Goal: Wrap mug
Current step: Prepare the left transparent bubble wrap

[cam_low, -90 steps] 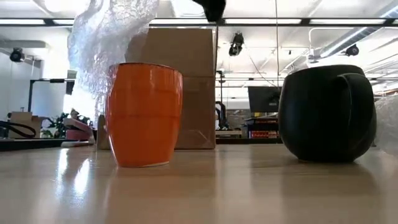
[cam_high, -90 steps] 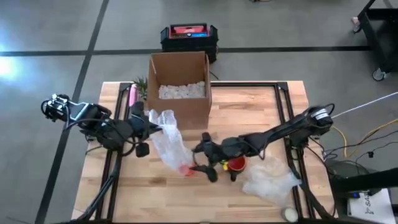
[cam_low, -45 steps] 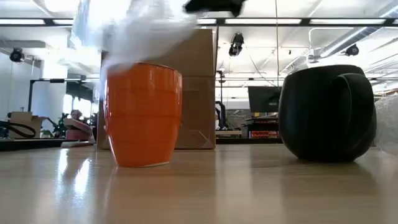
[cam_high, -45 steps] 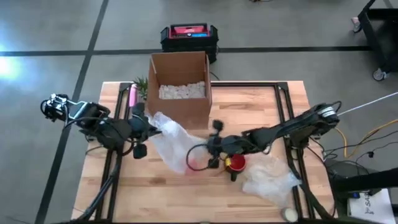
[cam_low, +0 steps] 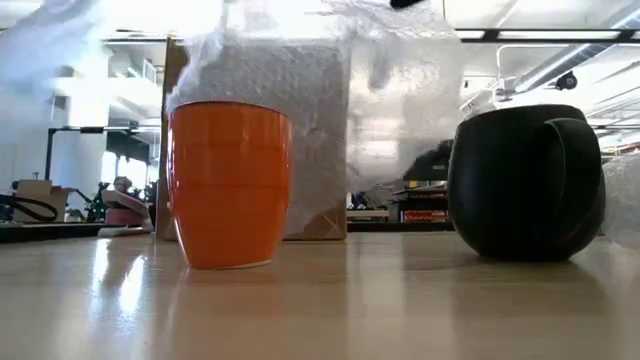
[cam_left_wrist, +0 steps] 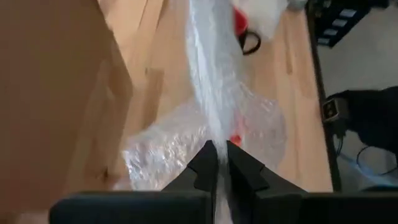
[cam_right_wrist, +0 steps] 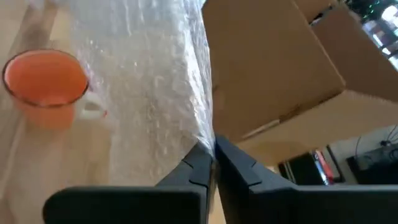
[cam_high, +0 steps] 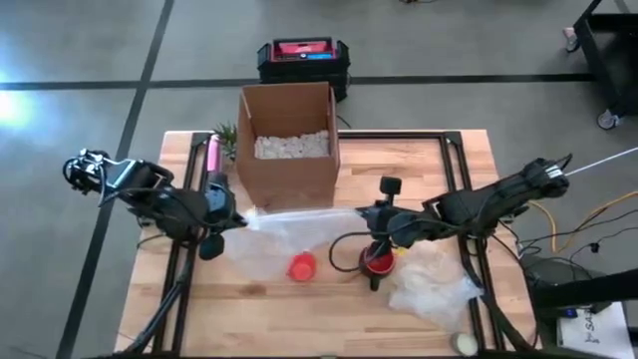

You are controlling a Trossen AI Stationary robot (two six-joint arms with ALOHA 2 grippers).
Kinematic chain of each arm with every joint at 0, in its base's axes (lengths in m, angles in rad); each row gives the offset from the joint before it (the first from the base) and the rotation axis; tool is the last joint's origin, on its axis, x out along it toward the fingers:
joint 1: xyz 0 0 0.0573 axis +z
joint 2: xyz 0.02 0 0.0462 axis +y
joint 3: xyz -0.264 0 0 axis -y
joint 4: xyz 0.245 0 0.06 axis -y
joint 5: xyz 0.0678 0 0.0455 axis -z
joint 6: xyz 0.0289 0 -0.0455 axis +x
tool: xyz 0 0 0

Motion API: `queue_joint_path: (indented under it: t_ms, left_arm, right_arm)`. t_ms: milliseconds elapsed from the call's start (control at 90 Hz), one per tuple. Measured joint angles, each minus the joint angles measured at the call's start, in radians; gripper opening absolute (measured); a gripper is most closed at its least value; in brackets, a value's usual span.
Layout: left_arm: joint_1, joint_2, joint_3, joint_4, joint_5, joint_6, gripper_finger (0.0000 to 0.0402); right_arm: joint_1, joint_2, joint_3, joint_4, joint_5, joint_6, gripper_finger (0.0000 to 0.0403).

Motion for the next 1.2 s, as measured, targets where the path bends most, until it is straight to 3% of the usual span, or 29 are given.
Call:
queue_joint_path:
  t_ms: [233,356,500,589,700,822,1200]
  left_arm:
    - [0.002,0.082,-0.003,-0.077,0.055,-0.019,0.0054]
    - [0.004,0.137,-0.003,-0.173,0.073,-0.091,0.0119]
    - [0.005,0.16,-0.003,-0.168,0.237,-0.132,0.0209]
    - [-0.001,0.152,-0.003,-0.147,0.281,-0.185,0.0253]
    - [-0.049,0.117,-0.011,-0.134,0.173,-0.239,0.0288]
    - [-0.108,0.082,-0.08,-0.06,0.096,-0.322,0.0298]
    - [-0.184,0.053,-0.504,0.326,0.087,-0.487,0.0255]
  right_arm:
    - [-0.006,0.092,-0.007,-0.035,0.012,-0.005,0.0]
    - [-0.012,0.138,-0.006,-0.075,0.017,0.011,0.0]
    - [-0.008,0.157,-0.006,-0.156,0.027,0.06,0.0]
    - [-0.01,0.157,-0.007,-0.198,0.069,0.082,0.0]
    - [-0.01,0.15,-0.01,-0.201,0.09,0.119,0.0]
    - [-0.01,0.147,-0.011,-0.208,0.089,0.169,0.0]
    - [-0.019,0.156,-0.015,-0.194,0.079,0.258,0.0001]
